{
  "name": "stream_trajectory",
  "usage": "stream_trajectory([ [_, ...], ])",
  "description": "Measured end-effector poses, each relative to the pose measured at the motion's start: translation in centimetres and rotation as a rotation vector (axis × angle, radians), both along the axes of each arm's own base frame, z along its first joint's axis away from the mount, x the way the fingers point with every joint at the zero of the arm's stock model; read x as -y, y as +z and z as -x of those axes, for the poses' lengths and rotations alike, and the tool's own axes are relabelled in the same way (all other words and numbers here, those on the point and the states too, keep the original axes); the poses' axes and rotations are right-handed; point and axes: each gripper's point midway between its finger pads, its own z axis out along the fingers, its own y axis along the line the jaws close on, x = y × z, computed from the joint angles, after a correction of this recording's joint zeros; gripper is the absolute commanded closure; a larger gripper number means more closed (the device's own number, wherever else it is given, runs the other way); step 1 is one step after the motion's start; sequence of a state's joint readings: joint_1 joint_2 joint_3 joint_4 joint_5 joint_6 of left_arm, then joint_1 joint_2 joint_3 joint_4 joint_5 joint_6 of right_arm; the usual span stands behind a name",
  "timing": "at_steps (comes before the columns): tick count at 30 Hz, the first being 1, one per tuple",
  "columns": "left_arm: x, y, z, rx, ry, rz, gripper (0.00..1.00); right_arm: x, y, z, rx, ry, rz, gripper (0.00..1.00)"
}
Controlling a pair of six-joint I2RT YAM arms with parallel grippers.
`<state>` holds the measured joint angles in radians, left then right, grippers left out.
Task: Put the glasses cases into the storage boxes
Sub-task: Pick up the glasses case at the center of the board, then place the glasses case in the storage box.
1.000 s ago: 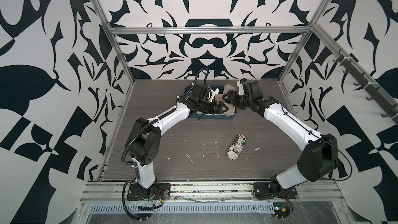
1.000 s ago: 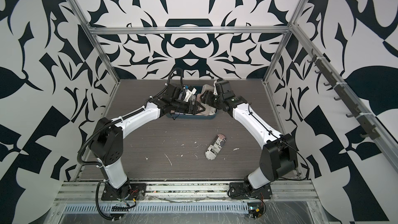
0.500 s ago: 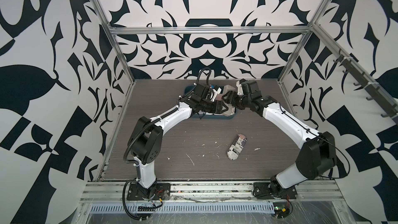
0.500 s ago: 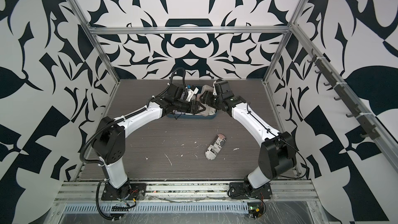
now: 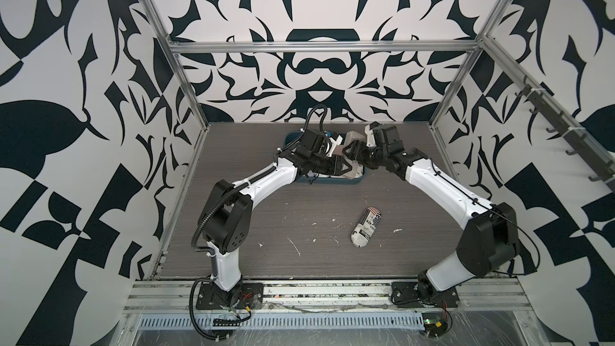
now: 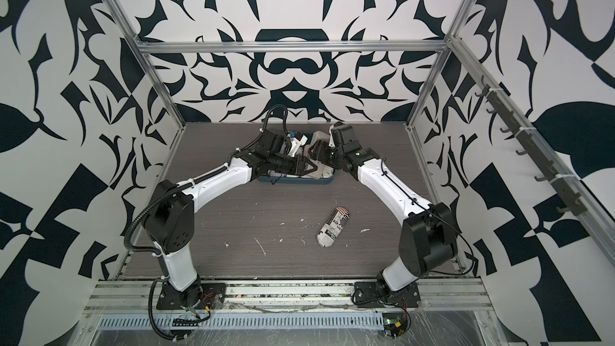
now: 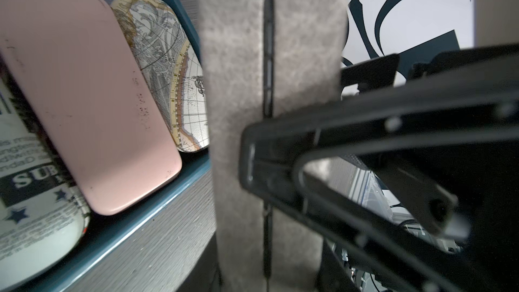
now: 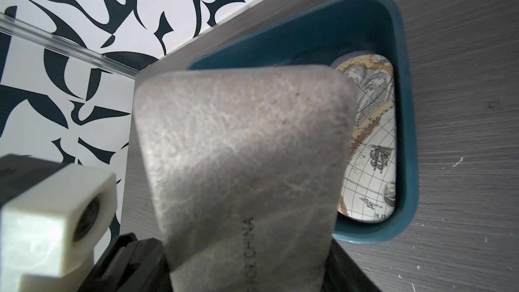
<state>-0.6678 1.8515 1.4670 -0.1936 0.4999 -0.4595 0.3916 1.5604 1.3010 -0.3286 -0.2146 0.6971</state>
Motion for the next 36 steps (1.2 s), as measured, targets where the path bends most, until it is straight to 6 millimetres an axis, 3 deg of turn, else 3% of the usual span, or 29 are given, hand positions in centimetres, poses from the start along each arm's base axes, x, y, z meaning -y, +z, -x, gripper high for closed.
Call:
stream_trajectory([
  [5, -0.4, 0.6, -0.4, 0.034, -0.002, -0.034, 0.72, 1.3, 1.3, -0.5, 0.035, -0.016, -0.017, 0.15],
  [10, -1.3, 1.2, -1.7, 0.074, -0.001, -0.087, 0.72, 5.1, 4.2, -0.7, 0.111, -0.090, -0.044, 0.12],
  [16, -3.3, 2.4, -7.4, 0.234, 0.051, -0.289, 0.72, 12.0, 6.0, 0.1, 0.177, -0.249, -0.033, 0.12],
  [20, -4.8, 1.5, -10.5, 0.331, 0.061, -0.463, 0.73, 15.2, 5.9, 0.5, 0.191, -0.331, 0.002, 0.11],
  [30, -6.9, -3.6, -14.3, 0.466, -0.026, -0.754, 0.73, 16.3, 1.9, 0.9, 0.106, -0.346, 0.046, 0.11],
  [36, -7.6, -3.9, -15.9, 0.568, -0.058, -0.853, 0.69, 16.3, 0.9, 1.2, 0.085, -0.342, 0.050, 0.11],
])
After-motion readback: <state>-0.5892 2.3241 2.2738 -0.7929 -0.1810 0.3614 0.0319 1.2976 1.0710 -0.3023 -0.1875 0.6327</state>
